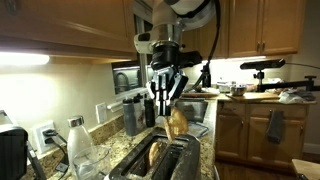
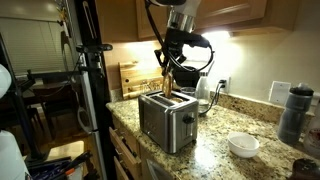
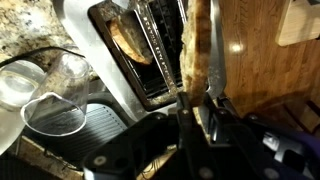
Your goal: Put the bread in the toaster
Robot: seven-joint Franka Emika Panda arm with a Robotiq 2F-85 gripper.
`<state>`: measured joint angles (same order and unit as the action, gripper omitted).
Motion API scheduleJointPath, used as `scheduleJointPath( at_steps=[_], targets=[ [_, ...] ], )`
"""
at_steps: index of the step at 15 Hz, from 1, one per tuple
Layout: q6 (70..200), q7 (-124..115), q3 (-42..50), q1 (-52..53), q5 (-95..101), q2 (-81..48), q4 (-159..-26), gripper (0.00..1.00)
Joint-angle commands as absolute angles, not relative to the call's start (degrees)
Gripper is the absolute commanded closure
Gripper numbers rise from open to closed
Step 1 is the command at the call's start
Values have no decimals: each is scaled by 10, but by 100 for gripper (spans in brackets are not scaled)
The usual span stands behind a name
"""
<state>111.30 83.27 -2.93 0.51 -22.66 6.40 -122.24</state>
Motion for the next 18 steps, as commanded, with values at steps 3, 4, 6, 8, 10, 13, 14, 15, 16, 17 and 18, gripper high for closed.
scheduleJointPath(
  at_steps=[3, 4, 6, 8, 10, 13, 14, 15, 16, 17, 18],
  targets=[
    [1111, 905, -21, 27, -248, 63, -1244, 90],
    [1113, 918, -21, 28, -249, 57, -1243, 90],
    [1115, 940, -21, 28, -251, 46, -1239, 90],
    [1118, 958, -22, 27, -252, 35, -1234, 90],
    [1118, 974, -23, 26, -252, 25, -1230, 90],
    [1118, 994, -26, 25, -251, 11, -1224, 90],
    [1118, 998, -26, 25, -251, 9, -1222, 90],
    [1118, 1002, -27, 25, -251, 7, -1219, 90],
    [1118, 1005, -27, 24, -251, 4, -1217, 90],
    [1118, 1010, -28, 24, -250, 2, -1216, 90],
    [1119, 1014, -28, 24, -249, 1, -1217, 90]
  ],
)
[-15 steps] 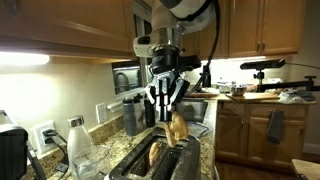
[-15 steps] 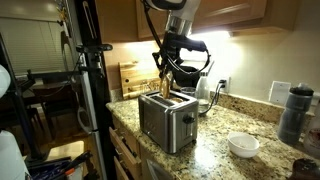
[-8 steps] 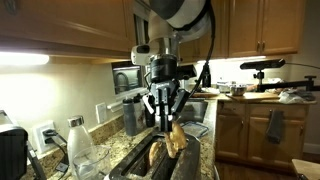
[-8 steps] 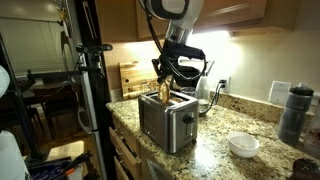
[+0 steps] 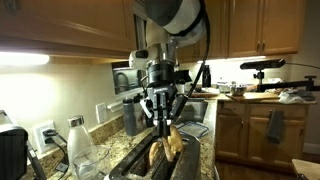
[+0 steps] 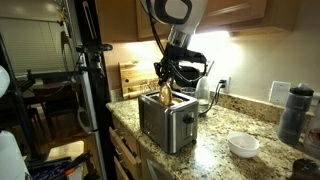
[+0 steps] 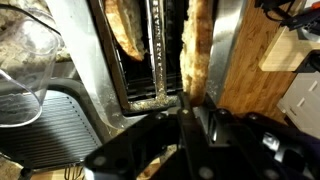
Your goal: Put the bread in the toaster
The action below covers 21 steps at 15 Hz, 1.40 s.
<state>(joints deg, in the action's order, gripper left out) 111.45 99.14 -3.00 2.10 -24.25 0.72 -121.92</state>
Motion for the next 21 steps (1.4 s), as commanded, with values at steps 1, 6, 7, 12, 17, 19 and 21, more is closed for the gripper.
scheduleJointPath(
  at_steps=[1, 6, 7, 12, 17, 19, 21],
  targets=[
    [1120, 1017, -29, 24, -248, -1, -1217, 90],
    [1116, 1032, -31, 22, -250, -14, -1216, 90],
    [1117, 1030, -31, 22, -248, -16, -1215, 91],
    [1116, 1019, -31, 20, -247, -22, -1208, 41],
    [1122, 1002, -27, 16, -251, -17, -1208, 9],
    [1115, 1008, -29, 18, -243, -22, -1206, 21],
    [1116, 1002, -27, 16, -243, -22, -1205, 7]
  ],
)
